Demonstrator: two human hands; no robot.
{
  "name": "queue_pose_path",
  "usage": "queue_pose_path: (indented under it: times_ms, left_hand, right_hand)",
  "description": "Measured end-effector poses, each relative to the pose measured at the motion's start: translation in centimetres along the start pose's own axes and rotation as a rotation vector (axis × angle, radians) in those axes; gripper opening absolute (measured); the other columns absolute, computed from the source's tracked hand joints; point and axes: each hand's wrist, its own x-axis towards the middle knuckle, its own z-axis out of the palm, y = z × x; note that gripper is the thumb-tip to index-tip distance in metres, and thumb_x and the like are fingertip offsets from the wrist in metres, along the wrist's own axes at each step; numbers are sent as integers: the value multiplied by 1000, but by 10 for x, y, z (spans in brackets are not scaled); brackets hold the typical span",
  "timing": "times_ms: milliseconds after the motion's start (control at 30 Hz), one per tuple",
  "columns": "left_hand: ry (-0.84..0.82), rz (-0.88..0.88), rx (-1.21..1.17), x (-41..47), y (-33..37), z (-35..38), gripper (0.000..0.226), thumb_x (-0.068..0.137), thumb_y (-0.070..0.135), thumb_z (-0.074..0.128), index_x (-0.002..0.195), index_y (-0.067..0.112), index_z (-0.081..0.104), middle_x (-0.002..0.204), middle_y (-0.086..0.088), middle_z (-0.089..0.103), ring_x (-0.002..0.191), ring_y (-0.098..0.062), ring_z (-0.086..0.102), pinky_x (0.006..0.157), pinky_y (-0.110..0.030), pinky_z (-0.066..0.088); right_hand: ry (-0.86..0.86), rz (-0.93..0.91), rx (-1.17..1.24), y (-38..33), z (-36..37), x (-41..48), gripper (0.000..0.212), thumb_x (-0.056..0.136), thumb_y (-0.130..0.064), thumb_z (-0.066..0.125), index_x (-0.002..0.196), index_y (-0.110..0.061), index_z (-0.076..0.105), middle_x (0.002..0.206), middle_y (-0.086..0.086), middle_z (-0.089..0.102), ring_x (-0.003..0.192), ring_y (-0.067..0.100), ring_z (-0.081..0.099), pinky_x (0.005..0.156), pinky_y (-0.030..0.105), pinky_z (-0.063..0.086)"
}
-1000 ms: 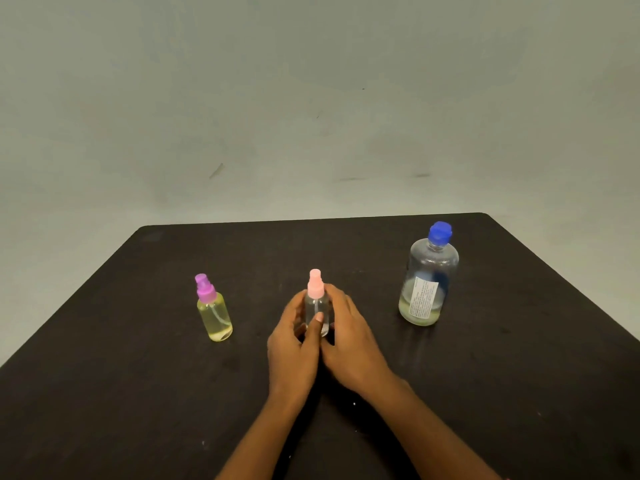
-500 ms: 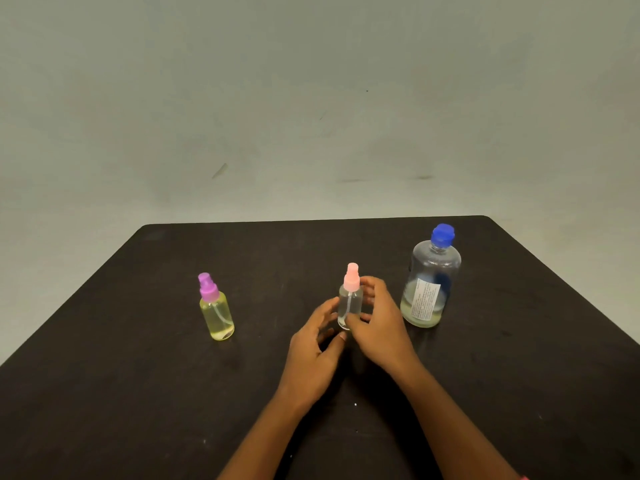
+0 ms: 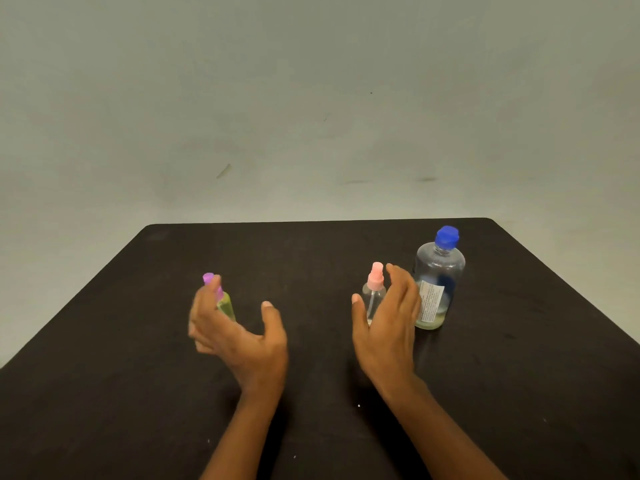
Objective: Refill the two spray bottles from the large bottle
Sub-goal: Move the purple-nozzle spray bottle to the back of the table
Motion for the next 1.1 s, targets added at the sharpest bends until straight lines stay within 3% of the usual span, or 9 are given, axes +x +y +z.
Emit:
queue_pose_path:
  times_ms: [67,167,300,467,567,700,833,967,1100]
  left_hand:
    - [37,-166,32,7,-5,-1,78,73,19,62,143,15,28,144,-10,35,136,-28,25,108,-51,17]
    - [18,-438,50,17,-17,2,85,82,16,64,150,20,13,153,-11,23,143,-29,14,112,-57,11]
    - [-81,-613,-23,16,-34,6,71,87,22,62,147,20,24,145,-8,38,135,-28,34,112,-53,26]
    - [-202,-582,-61,10,-35,7,40,88,48,46,125,31,46,113,-2,59,107,-25,56,97,-49,44]
    - [-332,-530,-79,4,-20,9,31,100,45,37,124,31,49,105,11,55,97,-10,53,87,-33,38]
    - [-593,-421,-99,-7,-11,12,36,101,41,32,128,29,53,110,14,60,102,-5,57,87,-30,43]
    - [-760,-337,-78,-13,-10,18,44,101,39,32,143,30,41,118,17,54,105,2,53,91,-20,39]
    - [-858,-294,-27,-3,-21,26,47,103,30,33,150,28,25,120,9,55,103,-3,53,90,-22,41]
    - [-842,-270,-16,11,-31,43,45,102,15,38,145,26,35,112,9,57,97,-4,56,84,-19,39]
  right_hand:
    - [105,-135,105,-10,1,-5,58,88,-22,59,138,-10,33,138,14,39,129,22,39,106,26,33]
    - [78,-303,271,-20,4,-15,54,88,-15,56,137,-8,34,136,13,39,137,26,36,111,35,35]
    - [-125,-310,352,-25,13,-27,47,88,-15,56,132,-9,41,131,5,43,131,8,38,108,20,33]
    - [-478,-36,401,-16,25,-35,35,93,-27,54,128,-21,47,125,-9,43,116,-2,46,98,21,44]
    - [-579,73,354,-11,30,-35,42,94,-23,58,134,-19,44,127,-9,42,115,-2,48,100,26,45]
    - [-678,87,345,-10,35,-30,57,92,-22,60,144,-19,36,135,-8,44,121,4,48,102,22,43]
    - [-624,22,363,-10,49,-24,33,93,-22,58,126,-24,52,115,-13,60,107,3,57,93,28,49]
    - [-550,70,289,-10,67,-14,19,95,-25,55,113,-20,57,104,-7,62,97,8,58,85,30,50]
    - [-528,92,256,-11,88,-2,16,96,-25,53,111,-20,57,102,-4,60,93,10,57,81,27,49]
